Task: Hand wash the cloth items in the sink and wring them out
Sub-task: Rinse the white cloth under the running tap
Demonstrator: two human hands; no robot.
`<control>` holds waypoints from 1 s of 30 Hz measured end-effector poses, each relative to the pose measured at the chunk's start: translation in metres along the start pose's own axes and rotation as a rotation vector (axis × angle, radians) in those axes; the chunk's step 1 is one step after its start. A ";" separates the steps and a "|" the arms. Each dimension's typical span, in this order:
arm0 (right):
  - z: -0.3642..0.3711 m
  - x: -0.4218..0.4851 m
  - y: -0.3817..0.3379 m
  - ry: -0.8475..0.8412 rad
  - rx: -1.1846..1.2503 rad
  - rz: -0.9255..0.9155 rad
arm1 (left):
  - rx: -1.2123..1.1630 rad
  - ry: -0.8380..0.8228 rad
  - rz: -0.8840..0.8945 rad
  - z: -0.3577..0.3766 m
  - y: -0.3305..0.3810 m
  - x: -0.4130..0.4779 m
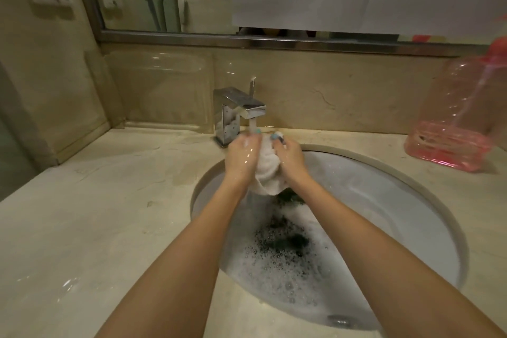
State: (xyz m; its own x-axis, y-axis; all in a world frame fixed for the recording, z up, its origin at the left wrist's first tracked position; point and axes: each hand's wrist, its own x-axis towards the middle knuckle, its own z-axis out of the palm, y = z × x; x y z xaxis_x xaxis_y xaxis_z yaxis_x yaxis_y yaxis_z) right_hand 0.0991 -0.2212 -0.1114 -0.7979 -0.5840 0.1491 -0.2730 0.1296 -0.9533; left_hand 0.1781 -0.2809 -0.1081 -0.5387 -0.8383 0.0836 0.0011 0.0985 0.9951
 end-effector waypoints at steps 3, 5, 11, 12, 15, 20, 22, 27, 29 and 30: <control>-0.005 0.006 0.012 0.083 -0.034 0.045 | 0.042 0.056 0.094 0.001 -0.006 -0.002; -0.007 0.006 0.011 0.075 -0.008 0.071 | 0.003 0.151 0.110 -0.005 -0.006 -0.001; -0.013 -0.004 -0.003 -0.160 0.044 0.069 | -0.112 0.243 -0.007 -0.024 -0.007 0.005; -0.012 -0.005 -0.003 -0.217 0.026 0.039 | -0.153 0.260 -0.041 -0.027 -0.006 0.005; -0.004 -0.012 -0.013 -0.264 0.012 -0.139 | -0.269 0.268 -0.070 -0.044 0.002 0.003; 0.029 -0.026 -0.049 -0.238 0.081 -0.381 | -0.198 0.224 0.140 -0.103 0.028 0.004; 0.049 -0.030 -0.058 -0.286 0.079 -0.363 | -0.032 0.260 0.213 -0.131 0.035 0.005; 0.088 -0.039 -0.058 -0.486 -0.230 -0.330 | 0.419 0.210 0.157 -0.184 0.026 -0.005; 0.090 -0.037 -0.058 -0.474 -0.339 -0.357 | 0.595 0.175 0.233 -0.189 0.025 -0.014; 0.086 -0.037 -0.059 -0.465 -0.387 -0.381 | 0.692 0.178 0.319 -0.188 0.027 -0.016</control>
State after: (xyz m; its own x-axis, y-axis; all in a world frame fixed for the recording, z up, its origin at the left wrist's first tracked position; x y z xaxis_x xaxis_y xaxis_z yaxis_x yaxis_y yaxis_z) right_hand 0.1905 -0.2765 -0.0837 -0.3207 -0.9153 0.2436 -0.7271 0.0731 -0.6826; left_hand 0.3456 -0.3654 -0.0724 -0.4572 -0.7811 0.4252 -0.4237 0.6117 0.6681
